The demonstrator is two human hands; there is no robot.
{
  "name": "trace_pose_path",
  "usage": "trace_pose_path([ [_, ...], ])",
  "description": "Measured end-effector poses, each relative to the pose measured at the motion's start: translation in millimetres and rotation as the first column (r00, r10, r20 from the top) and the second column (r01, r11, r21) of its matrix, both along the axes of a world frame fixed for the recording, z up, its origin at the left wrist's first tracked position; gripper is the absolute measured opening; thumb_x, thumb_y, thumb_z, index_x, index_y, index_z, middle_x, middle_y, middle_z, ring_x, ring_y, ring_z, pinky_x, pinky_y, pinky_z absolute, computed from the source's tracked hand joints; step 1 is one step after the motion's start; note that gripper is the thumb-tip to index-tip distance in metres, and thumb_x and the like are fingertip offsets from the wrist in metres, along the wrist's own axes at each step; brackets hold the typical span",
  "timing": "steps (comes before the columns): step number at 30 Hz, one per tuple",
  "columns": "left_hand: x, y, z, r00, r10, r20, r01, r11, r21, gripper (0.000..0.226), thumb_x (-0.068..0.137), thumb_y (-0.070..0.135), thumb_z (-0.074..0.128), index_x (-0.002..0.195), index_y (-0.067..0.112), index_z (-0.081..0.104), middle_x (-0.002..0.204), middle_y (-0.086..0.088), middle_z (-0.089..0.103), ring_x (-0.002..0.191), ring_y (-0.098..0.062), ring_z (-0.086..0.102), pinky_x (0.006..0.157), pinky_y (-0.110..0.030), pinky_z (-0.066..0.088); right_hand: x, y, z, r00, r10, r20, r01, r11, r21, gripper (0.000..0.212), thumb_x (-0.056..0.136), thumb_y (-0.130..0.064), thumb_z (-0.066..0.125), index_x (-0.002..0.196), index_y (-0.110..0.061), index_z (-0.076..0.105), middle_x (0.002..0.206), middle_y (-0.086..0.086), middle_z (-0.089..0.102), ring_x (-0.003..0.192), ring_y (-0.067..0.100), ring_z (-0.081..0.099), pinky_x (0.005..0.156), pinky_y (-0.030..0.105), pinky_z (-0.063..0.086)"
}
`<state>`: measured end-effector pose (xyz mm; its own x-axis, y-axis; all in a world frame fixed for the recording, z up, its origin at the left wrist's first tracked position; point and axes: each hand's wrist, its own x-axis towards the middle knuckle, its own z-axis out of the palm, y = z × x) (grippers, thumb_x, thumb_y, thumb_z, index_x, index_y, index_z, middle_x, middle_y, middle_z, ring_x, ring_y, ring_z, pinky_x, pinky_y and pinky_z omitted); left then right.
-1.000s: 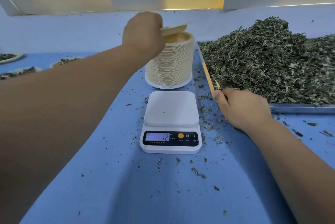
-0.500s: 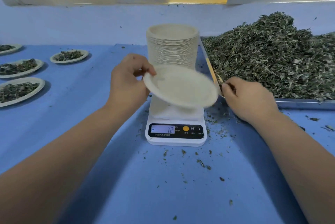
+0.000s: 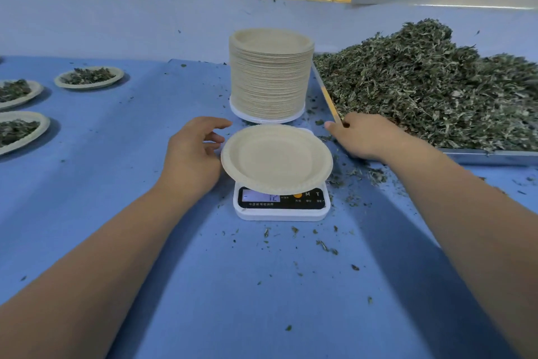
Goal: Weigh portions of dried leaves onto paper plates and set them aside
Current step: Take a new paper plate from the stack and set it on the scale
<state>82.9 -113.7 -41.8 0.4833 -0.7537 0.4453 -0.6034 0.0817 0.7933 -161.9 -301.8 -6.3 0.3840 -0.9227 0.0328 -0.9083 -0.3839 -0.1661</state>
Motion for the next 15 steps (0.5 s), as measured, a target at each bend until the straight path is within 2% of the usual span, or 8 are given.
trace_pose_path([
  [2, 0.5, -0.9, 2.5, 0.986, 0.047, -0.161, -0.045, 0.999, 0.018, 0.051, 0.082, -0.016, 0.049, 0.113, 0.020, 0.067, 0.117, 0.002, 0.065, 0.094, -0.009, 0.067, 0.079, -0.015, 0.053, -0.9, 4.3, -4.9, 1.000, -0.004, 0.030, 0.008, 0.994, -0.111, 0.053, 0.099, -0.064, 0.033, 0.082, -0.016, 0.048, 0.078, 0.007, 0.057, 0.066, 0.023, 0.054, 0.052, 0.032, 0.034],
  [4, -4.0, -0.4, 7.5, 0.908, 0.010, -0.419, -0.024, 0.999, -0.030, 0.044, 0.089, -0.011, 0.044, 0.111, 0.020, 0.067, 0.119, 0.001, 0.067, 0.101, -0.011, 0.067, 0.078, -0.017, 0.054, -3.2, 7.7, -7.0, 0.996, -0.009, 0.089, 0.021, 0.990, -0.141, 0.050, 0.099, -0.060, 0.036, 0.078, -0.017, 0.049, 0.072, 0.008, 0.059, 0.064, 0.025, 0.055, 0.051, 0.032, 0.034],
  [5, -7.2, 0.7, 9.7, 0.868, -0.011, -0.496, -0.014, 0.999, -0.048, 0.040, 0.092, -0.005, 0.044, 0.113, 0.021, 0.066, 0.121, 0.003, 0.066, 0.107, -0.011, 0.065, 0.081, -0.019, 0.054, -3.8, 8.8, -6.4, 0.993, -0.012, 0.116, 0.026, 0.992, -0.120, 0.050, 0.099, -0.059, 0.038, 0.077, -0.015, 0.050, 0.070, 0.008, 0.060, 0.063, 0.026, 0.056, 0.052, 0.033, 0.038],
  [7, -13.2, 2.1, 12.0, 0.874, -0.027, -0.486, 0.019, 1.000, -0.022, 0.034, 0.097, 0.012, 0.046, 0.122, 0.026, 0.064, 0.124, 0.014, 0.063, 0.114, -0.003, 0.059, 0.094, -0.025, 0.050, -3.7, 8.0, -2.4, 0.988, -0.017, 0.153, 0.027, 0.997, -0.069, 0.049, 0.100, -0.054, 0.041, 0.074, -0.013, 0.048, 0.065, 0.006, 0.058, 0.060, 0.028, 0.054, 0.056, 0.035, 0.044],
  [9, -18.7, 3.5, 11.9, 0.906, -0.050, -0.420, 0.058, 0.998, 0.007, 0.037, 0.095, 0.027, 0.045, 0.129, 0.035, 0.058, 0.123, 0.029, 0.056, 0.114, 0.011, 0.051, 0.101, -0.026, 0.042, -4.3, 4.8, 3.4, 0.977, -0.021, 0.214, 0.038, 0.996, -0.079, 0.043, 0.101, -0.042, 0.045, 0.069, -0.013, 0.041, 0.060, 0.005, 0.046, 0.055, 0.026, 0.042, 0.055, 0.033, 0.038],
  [11, -23.1, 4.7, 12.3, 0.913, -0.087, -0.399, 0.105, 0.994, 0.024, 0.046, 0.086, 0.036, 0.044, 0.131, 0.044, 0.052, 0.121, 0.032, 0.053, 0.104, 0.026, 0.044, 0.094, -0.021, 0.038, -5.7, 1.5, 7.8, 0.952, -0.031, 0.305, 0.076, 0.988, -0.138, 0.038, 0.099, -0.033, 0.048, 0.068, -0.013, 0.040, 0.060, 0.006, 0.044, 0.055, 0.025, 0.039, 0.055, 0.032, 0.036],
  [13, -26.8, 5.9, 11.1, 0.918, -0.111, -0.382, 0.138, 0.989, 0.044, 0.052, 0.081, 0.034, 0.044, 0.130, 0.049, 0.048, 0.117, 0.034, 0.052, 0.095, 0.033, 0.041, 0.082, -0.014, 0.033, -6.1, 0.7, 7.7, 0.936, -0.030, 0.350, 0.099, 0.979, -0.180, 0.036, 0.100, -0.031, 0.048, 0.069, -0.013, 0.042, 0.061, 0.007, 0.046, 0.056, 0.025, 0.041, 0.056, 0.033, 0.038],
  [15, -30.3, 5.7, 8.5, 0.929, -0.115, -0.353, 0.146, 0.987, 0.062, 0.055, 0.082, 0.025, 0.044, 0.132, 0.049, 0.046, 0.098, 0.049, 0.048, 0.083, 0.039, 0.039, 0.072, -0.006, 0.031, -4.4, 1.2, 3.6, 0.942, -0.019, 0.335, 0.086, 0.979, -0.186, 0.036, 0.100, -0.031, 0.048, 0.070, -0.013, 0.040, 0.062, 0.008, 0.044, 0.057, 0.025, 0.038, 0.055, 0.032, 0.034],
])
